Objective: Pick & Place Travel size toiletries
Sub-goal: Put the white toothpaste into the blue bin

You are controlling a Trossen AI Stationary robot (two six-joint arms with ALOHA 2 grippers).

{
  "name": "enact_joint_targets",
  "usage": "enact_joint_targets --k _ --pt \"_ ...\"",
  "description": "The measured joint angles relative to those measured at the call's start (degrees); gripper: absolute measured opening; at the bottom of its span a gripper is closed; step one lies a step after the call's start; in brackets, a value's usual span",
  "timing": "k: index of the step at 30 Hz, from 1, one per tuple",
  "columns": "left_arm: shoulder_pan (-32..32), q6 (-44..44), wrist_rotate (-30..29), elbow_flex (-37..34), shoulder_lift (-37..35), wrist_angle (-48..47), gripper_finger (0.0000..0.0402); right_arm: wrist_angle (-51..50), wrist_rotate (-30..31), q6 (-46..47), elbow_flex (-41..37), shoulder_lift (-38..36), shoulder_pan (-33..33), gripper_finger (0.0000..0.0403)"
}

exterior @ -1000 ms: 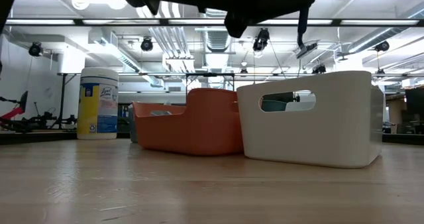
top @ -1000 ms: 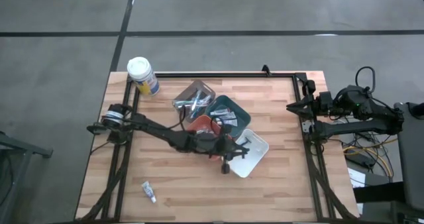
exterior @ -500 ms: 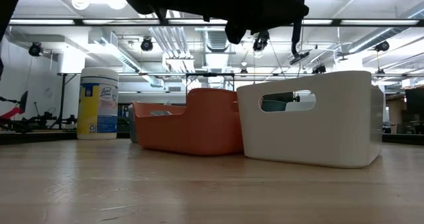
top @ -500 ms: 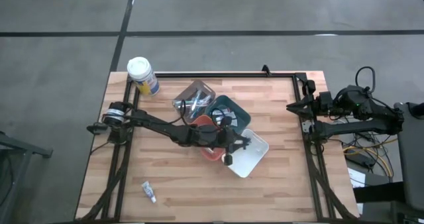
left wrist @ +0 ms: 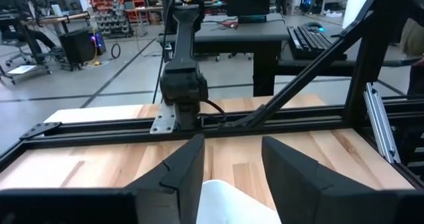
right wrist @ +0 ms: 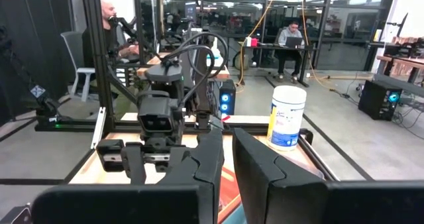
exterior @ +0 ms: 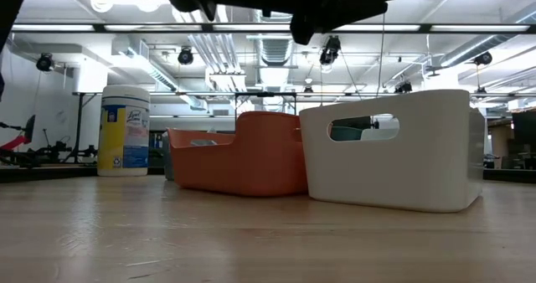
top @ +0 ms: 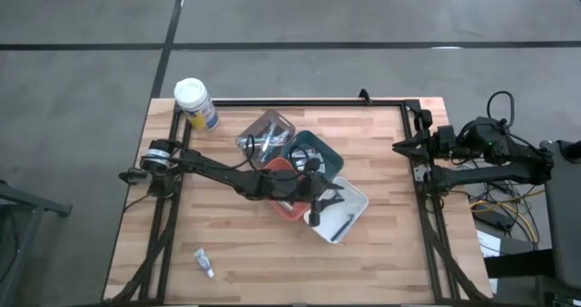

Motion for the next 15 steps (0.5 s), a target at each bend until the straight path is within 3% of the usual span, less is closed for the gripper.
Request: enact_joint_targets --k 15 --pt "0.00 1.38 0.00 0.53 -0.02 0.00 0.0159 0.00 -0.01 0.00 0.00 0.00 -0.01 0.0034"
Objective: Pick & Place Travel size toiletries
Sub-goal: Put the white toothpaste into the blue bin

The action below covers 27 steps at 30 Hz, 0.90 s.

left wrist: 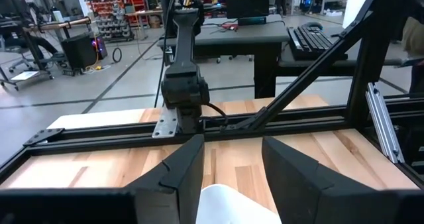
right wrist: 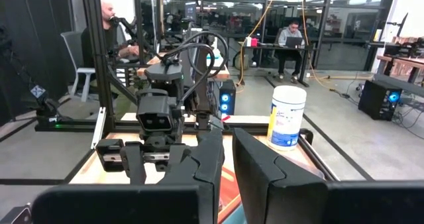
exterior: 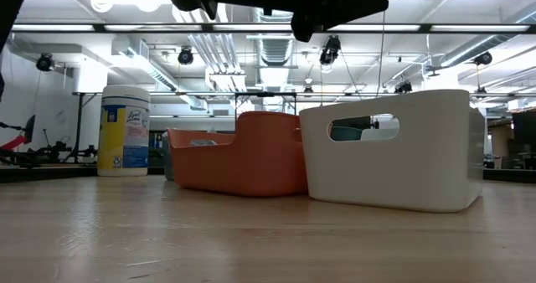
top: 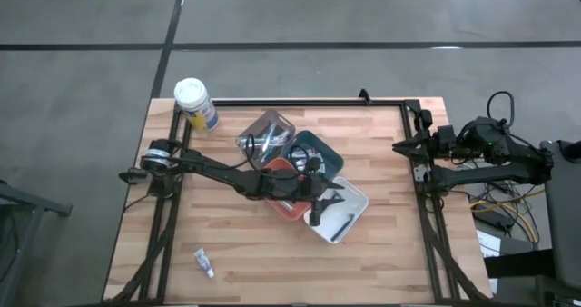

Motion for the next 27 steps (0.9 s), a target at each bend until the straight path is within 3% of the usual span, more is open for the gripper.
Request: enact_joint_targets --k 14,27 --pt "-0.77 -1.81 0.00 -0.02 0.00 -6.68 0.0159 0.00 0.02 0.01 0.00 0.02 0.01 0.0034" --pt "-6.21 -2.27 -1.52 -0.09 -0.28 -13.22 0.0158 0.00 0.01 0.01 0.00 0.01 0.02 0.0034"
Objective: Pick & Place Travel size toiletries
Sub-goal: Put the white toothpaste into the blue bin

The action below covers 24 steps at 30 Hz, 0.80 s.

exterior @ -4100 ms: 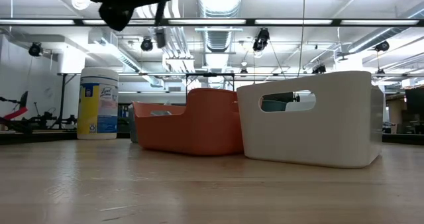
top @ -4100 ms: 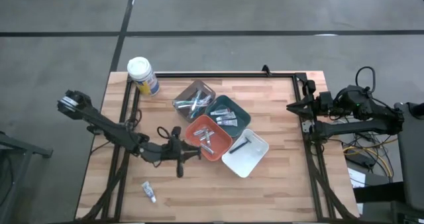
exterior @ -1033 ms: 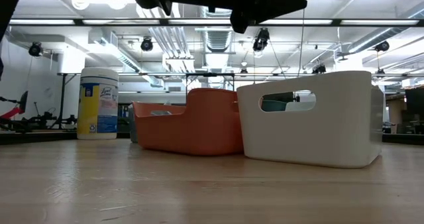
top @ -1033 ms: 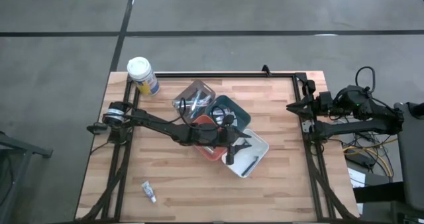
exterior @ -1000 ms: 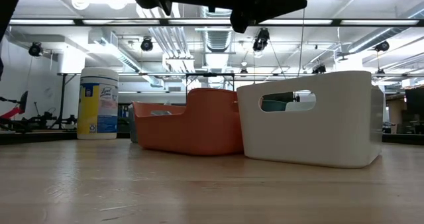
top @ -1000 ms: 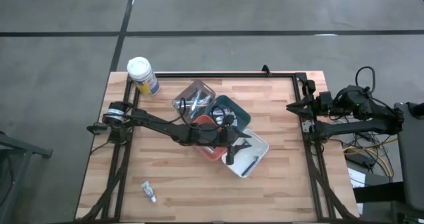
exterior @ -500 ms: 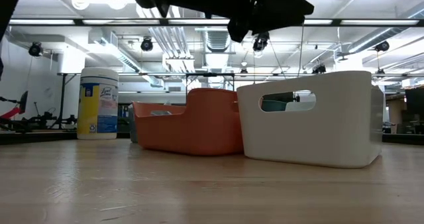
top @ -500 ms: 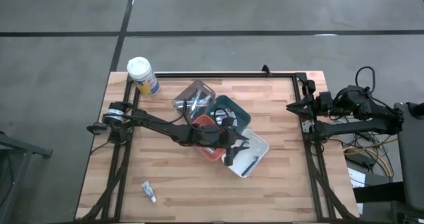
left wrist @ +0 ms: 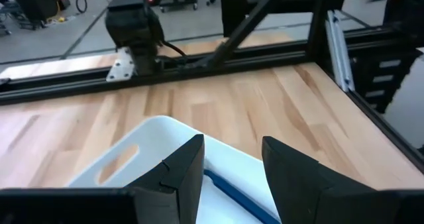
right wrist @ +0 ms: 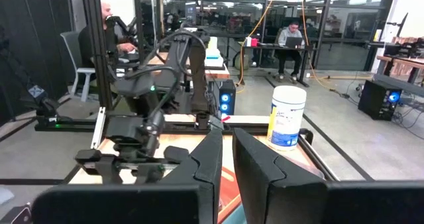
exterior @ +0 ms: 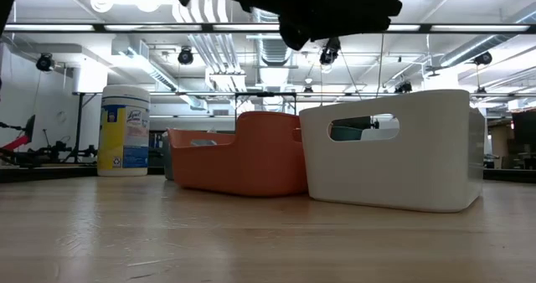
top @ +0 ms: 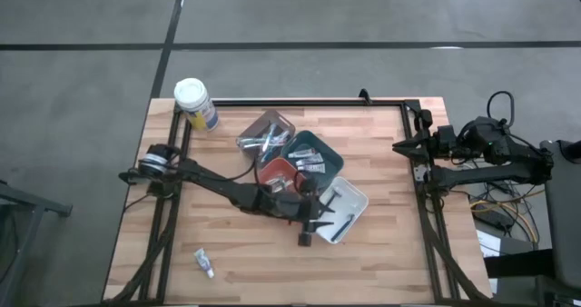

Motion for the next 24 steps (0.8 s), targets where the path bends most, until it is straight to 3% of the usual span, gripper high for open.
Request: enact_joint_targets --k 9,17,24 --pt "-3.59 -3.55 -1.07 -0.02 -3.16 -8.78 0.0158 0.00 -0.01 0.04 0.00 0.01 0.00 0.0034" --pt "-6.28 -10.61 -1.38 -0.06 -6.71 -23.12 0.0158 0.00 0.01 0.07 0.00 0.01 -0.01 0.0034" --pt "-11.29 -15.31 -13.09 -1.79 -9.14 -24.37 0.0158 0.00 -0.01 0.00 0.00 0.01 0.00 0.0034"
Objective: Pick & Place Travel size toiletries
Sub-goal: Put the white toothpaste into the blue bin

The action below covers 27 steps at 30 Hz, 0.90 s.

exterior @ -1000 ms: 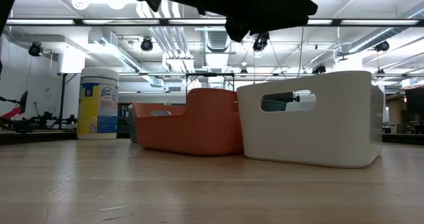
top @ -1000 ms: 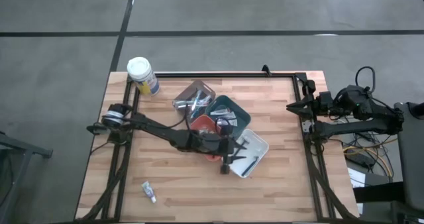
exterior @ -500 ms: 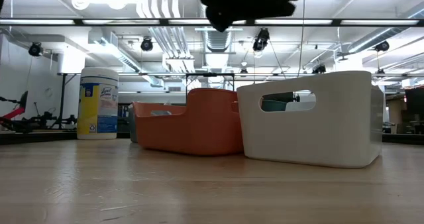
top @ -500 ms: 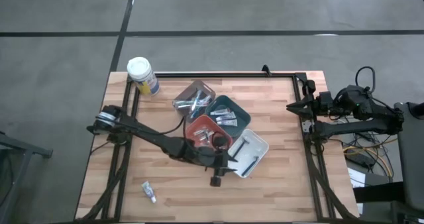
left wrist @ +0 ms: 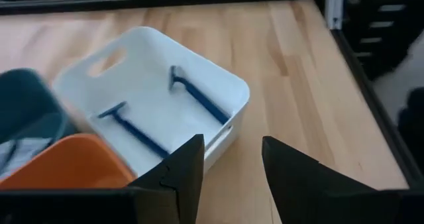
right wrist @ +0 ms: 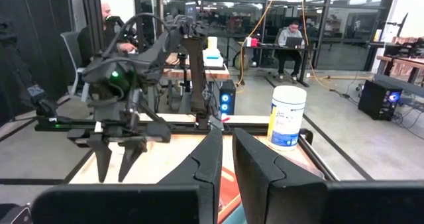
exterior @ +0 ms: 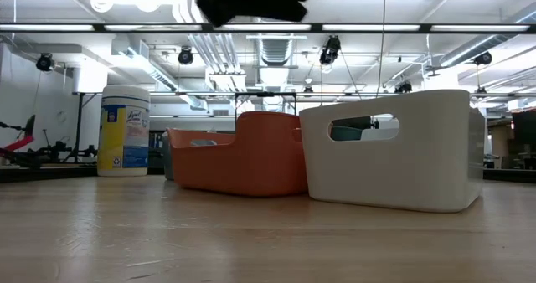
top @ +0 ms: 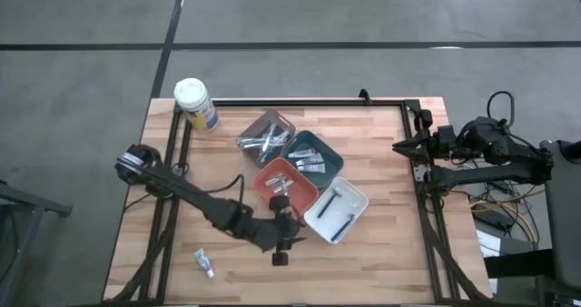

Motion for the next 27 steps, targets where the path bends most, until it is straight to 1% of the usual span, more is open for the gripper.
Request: enact_joint_targets --k 3,5,9,12,14,17,20,22,25,27 --pt "-2.29 -1.56 -5.94 -0.12 -0.31 -0.58 0.0158 0.01 0.00 0.08 0.00 0.00 -0.01 0.0034" --pt "-3.41 -2.58 -8.04 -0.14 -0.33 -1.29 0.0158 -0.02 0.02 -0.01 0.00 -0.02 -0.02 0.0034" --pt "-4.99 -5.98 -8.40 -0.14 -0.35 -2.59 0.0158 0.00 0.00 0.04 0.00 0.00 0.00 0.0034" --pt "-5.62 -8.39 -7.40 -0.12 -0.39 -6.78 0.0158 0.00 0.00 0.08 0.00 0.00 -0.01 0.0034" --pt "-5.90 -11.62 -4.85 -0.12 -0.72 -11.85 0.0158 -0.02 0.01 0.02 0.00 -0.02 -0.02 0.0034" --pt "-5.98 -20.37 0.97 -0.12 -1.44 -19.65 0.0158 -0.01 0.00 0.08 0.00 0.00 0.00 0.0034" --pt "-6.17 -30.13 8.54 -0.12 -1.94 -26.92 0.0158 0.00 0.00 0.01 0.00 -0.01 -0.01 0.0034" --pt "-6.73 -35.95 14.97 -0.12 -2.01 -31.17 0.0158 0.00 0.00 0.07 0.00 -0.01 -0.01 0.0034" --pt "-8.57 -42.07 23.83 -0.12 -2.01 -35.46 0.0158 0.00 0.00 0.03 0.00 -0.02 -0.01 0.0034" --pt "-10.14 -44.79 26.73 -0.12 -2.01 -37.36 0.0158 -0.01 0.01 0.04 0.00 -0.01 -0.01 0.0034"
